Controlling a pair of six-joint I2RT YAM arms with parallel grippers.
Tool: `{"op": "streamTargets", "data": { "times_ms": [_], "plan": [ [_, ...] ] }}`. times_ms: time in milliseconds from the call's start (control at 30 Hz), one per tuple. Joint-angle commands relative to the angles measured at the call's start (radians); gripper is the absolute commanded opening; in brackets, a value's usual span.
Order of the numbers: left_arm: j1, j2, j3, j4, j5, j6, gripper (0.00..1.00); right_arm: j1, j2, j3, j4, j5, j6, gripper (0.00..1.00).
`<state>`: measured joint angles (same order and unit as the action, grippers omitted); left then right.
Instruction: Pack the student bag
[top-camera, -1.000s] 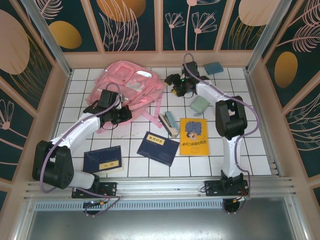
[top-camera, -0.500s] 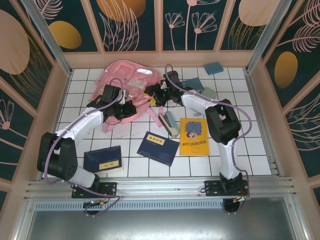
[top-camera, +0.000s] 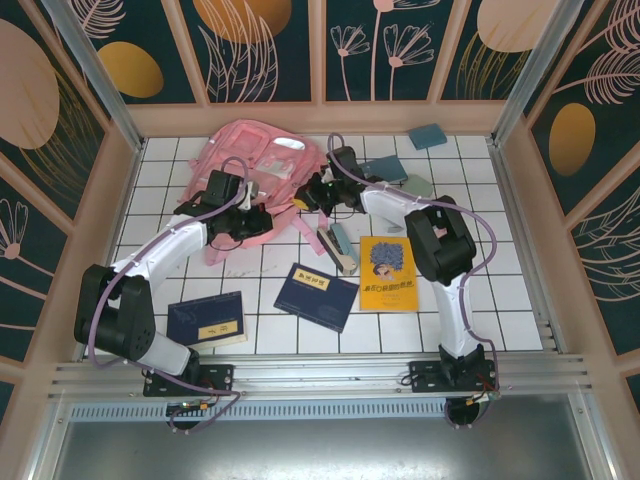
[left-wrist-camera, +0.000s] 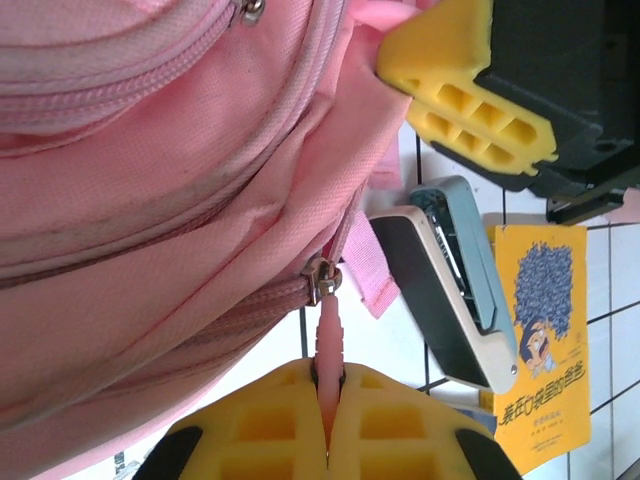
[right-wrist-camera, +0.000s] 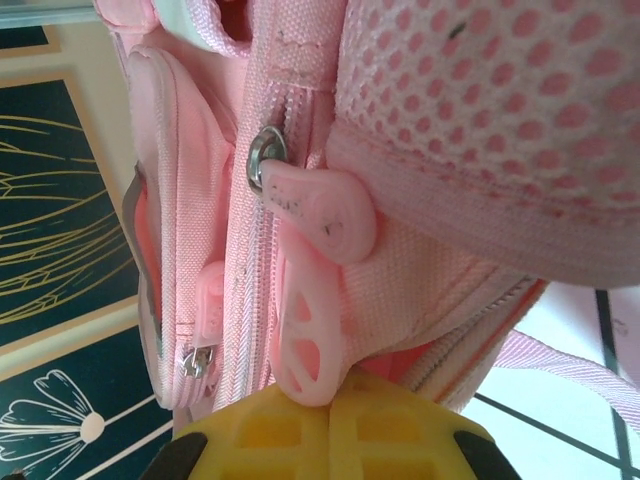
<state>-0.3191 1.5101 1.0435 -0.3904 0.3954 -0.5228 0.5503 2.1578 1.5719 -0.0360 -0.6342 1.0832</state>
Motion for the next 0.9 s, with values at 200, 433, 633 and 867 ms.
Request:
{"op": "streamTargets", "data": {
  "times_ms": [200, 433, 633, 867],
  "plan": [
    [-0.001, -0.071, 0.024, -0.141, -0.097, 0.093, 0.0, -0.112, 0.025, 0.058, -0.116, 0.13, -0.121, 0.0],
    [0.0, -0.077, 0.034, -0.178, -0.148, 0.11, 0.0, -0.16, 0.039, 0.107, -0.18, 0.176, -0.188, 0.0],
    [0.008, -0.088, 0.032, -0.191, -0.182, 0.117, 0.0, -0.184, 0.076, 0.205, -0.249, 0.214, -0.262, 0.0],
    [0.023, -0.114, -0.009, -0.185, -0.194, 0.117, 0.0, -0.218, 0.193, 0.397, -0.373, 0.271, -0.34, 0.0]
  ]
}}
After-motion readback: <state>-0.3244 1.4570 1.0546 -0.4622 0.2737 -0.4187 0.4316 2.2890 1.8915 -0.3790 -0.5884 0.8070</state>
